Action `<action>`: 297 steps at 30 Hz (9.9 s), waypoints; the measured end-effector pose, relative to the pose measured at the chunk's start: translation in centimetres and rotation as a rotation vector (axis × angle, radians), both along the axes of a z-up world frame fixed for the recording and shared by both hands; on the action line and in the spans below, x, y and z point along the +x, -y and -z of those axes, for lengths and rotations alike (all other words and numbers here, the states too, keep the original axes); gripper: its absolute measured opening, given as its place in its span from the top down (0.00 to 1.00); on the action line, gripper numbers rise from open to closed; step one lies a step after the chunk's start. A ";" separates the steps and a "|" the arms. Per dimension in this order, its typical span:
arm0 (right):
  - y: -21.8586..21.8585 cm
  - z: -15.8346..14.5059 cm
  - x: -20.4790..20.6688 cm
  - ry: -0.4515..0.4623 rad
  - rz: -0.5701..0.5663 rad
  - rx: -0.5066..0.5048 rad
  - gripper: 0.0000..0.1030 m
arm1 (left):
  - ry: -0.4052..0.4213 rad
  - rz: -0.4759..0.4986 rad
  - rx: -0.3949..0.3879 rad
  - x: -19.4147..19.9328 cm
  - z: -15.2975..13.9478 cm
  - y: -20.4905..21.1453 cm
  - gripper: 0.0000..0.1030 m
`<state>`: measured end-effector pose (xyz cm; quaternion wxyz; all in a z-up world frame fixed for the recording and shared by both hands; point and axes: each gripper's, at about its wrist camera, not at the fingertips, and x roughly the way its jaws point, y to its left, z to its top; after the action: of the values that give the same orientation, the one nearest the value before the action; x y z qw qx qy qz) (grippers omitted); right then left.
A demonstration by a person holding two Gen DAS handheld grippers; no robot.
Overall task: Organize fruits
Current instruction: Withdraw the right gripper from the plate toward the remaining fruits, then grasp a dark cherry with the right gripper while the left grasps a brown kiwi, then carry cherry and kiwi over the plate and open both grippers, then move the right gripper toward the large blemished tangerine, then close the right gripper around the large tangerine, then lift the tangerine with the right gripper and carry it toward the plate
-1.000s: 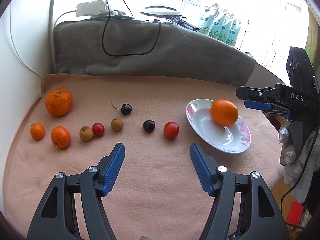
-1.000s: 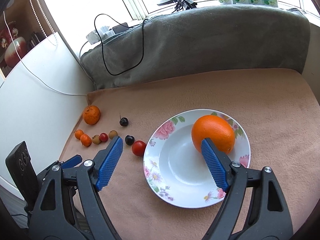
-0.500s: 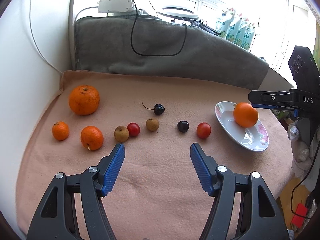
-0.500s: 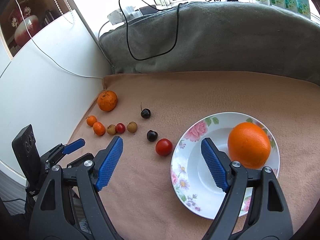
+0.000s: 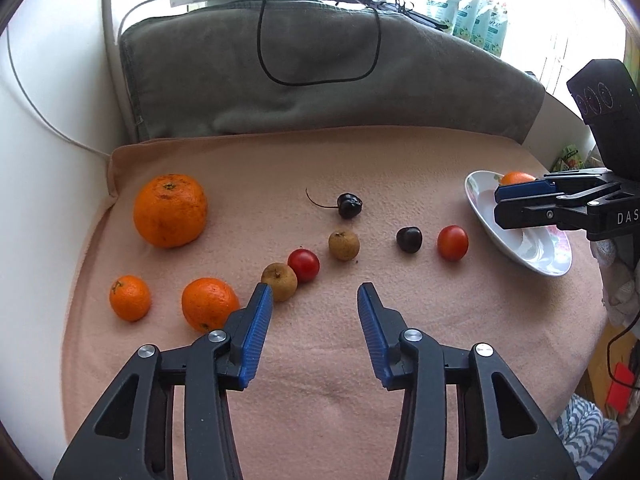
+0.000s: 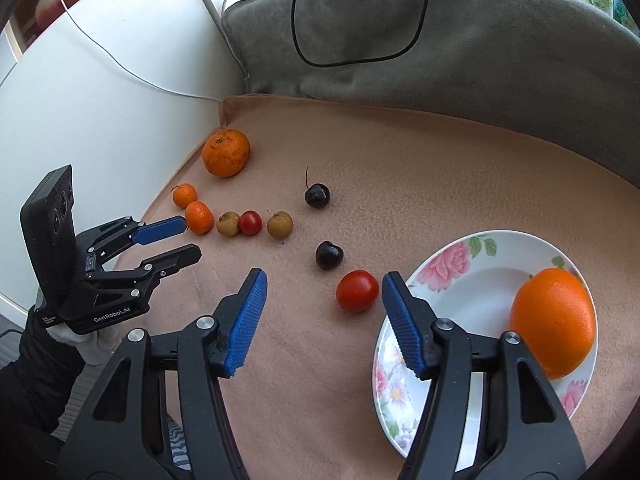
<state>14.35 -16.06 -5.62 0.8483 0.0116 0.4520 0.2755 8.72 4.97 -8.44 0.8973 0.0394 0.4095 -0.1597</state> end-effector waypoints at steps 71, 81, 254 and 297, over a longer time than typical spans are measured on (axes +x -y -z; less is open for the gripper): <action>-5.4 2.5 2.8 0.002 -0.131 -0.178 0.75 | -0.071 0.053 0.081 3.1 0.0 -0.1 0.76; -1.4 0.3 0.0 0.044 -0.067 -0.132 0.75 | -0.023 0.089 0.023 0.7 -2.1 2.0 0.76; -20.5 4.9 15.9 -0.273 -0.070 0.337 0.24 | -0.042 -0.417 -0.305 10.0 4.1 -10.6 0.31; -17.1 1.6 12.7 -0.224 -0.086 0.361 0.34 | 0.048 -0.362 -0.249 6.2 0.5 -6.1 0.36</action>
<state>27.04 1.04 -7.18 0.7645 0.1744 0.4867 0.3850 14.93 11.09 -8.93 0.9188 -0.1421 0.3655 -0.0441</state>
